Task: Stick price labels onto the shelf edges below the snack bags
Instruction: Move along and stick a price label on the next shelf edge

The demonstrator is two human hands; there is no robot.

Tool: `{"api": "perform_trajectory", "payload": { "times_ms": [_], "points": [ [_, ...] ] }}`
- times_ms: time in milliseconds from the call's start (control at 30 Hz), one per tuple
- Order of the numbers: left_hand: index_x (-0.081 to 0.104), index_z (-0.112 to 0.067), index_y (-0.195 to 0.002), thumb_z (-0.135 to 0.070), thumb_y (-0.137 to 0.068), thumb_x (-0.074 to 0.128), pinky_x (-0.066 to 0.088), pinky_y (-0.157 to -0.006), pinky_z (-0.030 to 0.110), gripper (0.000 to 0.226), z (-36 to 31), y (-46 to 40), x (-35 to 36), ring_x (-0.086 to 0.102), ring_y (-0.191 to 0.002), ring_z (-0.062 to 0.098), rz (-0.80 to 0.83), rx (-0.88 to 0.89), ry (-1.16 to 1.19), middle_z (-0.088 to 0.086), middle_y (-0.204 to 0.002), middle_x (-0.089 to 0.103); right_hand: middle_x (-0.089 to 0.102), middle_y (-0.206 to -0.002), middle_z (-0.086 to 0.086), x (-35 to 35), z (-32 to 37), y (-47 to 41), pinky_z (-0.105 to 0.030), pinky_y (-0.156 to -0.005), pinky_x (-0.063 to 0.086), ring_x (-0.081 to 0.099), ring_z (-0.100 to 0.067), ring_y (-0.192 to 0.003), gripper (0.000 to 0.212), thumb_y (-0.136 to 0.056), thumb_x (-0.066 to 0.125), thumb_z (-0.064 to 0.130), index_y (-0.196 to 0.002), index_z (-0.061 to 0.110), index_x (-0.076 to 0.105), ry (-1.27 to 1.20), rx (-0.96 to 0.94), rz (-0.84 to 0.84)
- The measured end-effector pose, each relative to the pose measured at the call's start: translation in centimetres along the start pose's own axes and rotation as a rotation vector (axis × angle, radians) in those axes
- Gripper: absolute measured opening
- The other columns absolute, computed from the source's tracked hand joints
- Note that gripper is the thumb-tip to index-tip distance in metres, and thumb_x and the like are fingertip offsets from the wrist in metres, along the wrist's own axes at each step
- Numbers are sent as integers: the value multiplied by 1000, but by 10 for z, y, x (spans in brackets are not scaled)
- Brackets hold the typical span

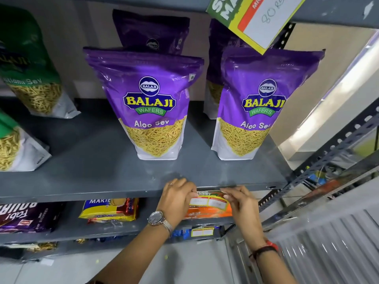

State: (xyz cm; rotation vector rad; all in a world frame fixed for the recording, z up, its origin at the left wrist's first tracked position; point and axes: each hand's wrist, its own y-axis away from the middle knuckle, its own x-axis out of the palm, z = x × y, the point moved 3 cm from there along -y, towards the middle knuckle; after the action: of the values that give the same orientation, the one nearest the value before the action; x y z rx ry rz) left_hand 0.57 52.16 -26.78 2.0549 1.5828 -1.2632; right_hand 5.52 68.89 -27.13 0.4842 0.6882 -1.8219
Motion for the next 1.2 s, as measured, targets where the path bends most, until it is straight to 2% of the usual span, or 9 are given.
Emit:
{"api": "perform_trajectory", "payload": {
  "times_ms": [133, 300, 500, 667, 767, 867, 967, 1067, 1200],
  "points": [
    [59, -4, -67, 4, -76, 65, 39, -69, 41, 13, 4, -3, -3, 55, -66, 34, -17, -20, 1, 16, -70, 62, 63, -73, 1, 6, -7, -2, -21, -69, 46, 61, -20, -72, 33, -75, 65, -10, -96, 15, 63, -37, 74, 17],
    [58, -3, -66, 3, -77, 64, 36, -70, 37, 14, 11, 1, -2, 55, -69, 32, -12, -62, -4, 17, -71, 62, 53, -75, 5, 7, -3, -9, 0, -62, 35, 55, -9, -67, 25, -73, 63, -15, -67, 9, 61, 14, 31, -14],
    [57, -3, -61, 4, -74, 68, 34, -69, 34, 18, 14, 2, 0, 55, -67, 29, -37, -110, 28, 16, -67, 61, 41, -84, 12, 14, -3, -13, 5, -63, 32, 53, 4, -69, 14, -78, 55, -18, -73, -6, 58, -81, 139, -4],
    [56, -4, -63, 1, -77, 65, 29, -70, 29, 18, 16, 2, 4, 50, -70, 23, -46, -124, 20, 15, -71, 61, 37, -87, 17, 14, 0, -15, 7, -63, 32, 53, -18, -77, 20, -79, 57, -15, -68, 2, 60, -30, 136, -27],
    [56, -4, -66, -2, -81, 62, 26, -69, 28, 16, 17, 1, 6, 52, -76, 26, -41, -140, 0, 15, -76, 61, 38, -86, 16, 15, -1, -15, 6, -61, 33, 54, -21, -78, 19, -80, 57, -14, -69, 2, 60, -20, 148, -35],
    [52, -6, -64, -1, -79, 64, 29, -71, 32, 19, 16, -1, 8, 52, -78, 30, -39, -155, 2, 15, -76, 59, 44, -86, 6, 15, 1, -15, -5, -64, 38, 57, -22, -77, 16, -80, 61, -8, -72, 6, 59, 36, 110, -45],
    [49, -10, -70, -5, -74, 71, 36, -75, 41, 23, 16, -4, 4, 51, -80, 33, -76, -205, -1, 17, -82, 58, 57, -94, -8, 12, 3, -16, -33, -64, 51, 59, -27, -80, 11, -78, 67, 0, -86, 7, 62, 141, 56, -71],
    [56, -4, -95, -7, -73, 73, 36, -81, 44, 28, 19, -7, 4, 47, -96, 36, -76, -205, -74, 19, -104, 57, 67, -97, -10, 12, 4, -18, -37, -62, 49, 54, -31, -83, 17, -77, 69, 1, -92, 8, 67, 259, -33, -87],
    [57, -5, -102, -5, -74, 70, 32, -86, 41, 31, 18, -9, 6, 46, -103, 35, -59, -177, -106, 18, -109, 56, 71, -90, -10, 16, 6, -18, -36, -59, 49, 52, -31, -76, 13, -77, 68, 0, -88, 7, 69, 328, -50, -97]
  ]
}}
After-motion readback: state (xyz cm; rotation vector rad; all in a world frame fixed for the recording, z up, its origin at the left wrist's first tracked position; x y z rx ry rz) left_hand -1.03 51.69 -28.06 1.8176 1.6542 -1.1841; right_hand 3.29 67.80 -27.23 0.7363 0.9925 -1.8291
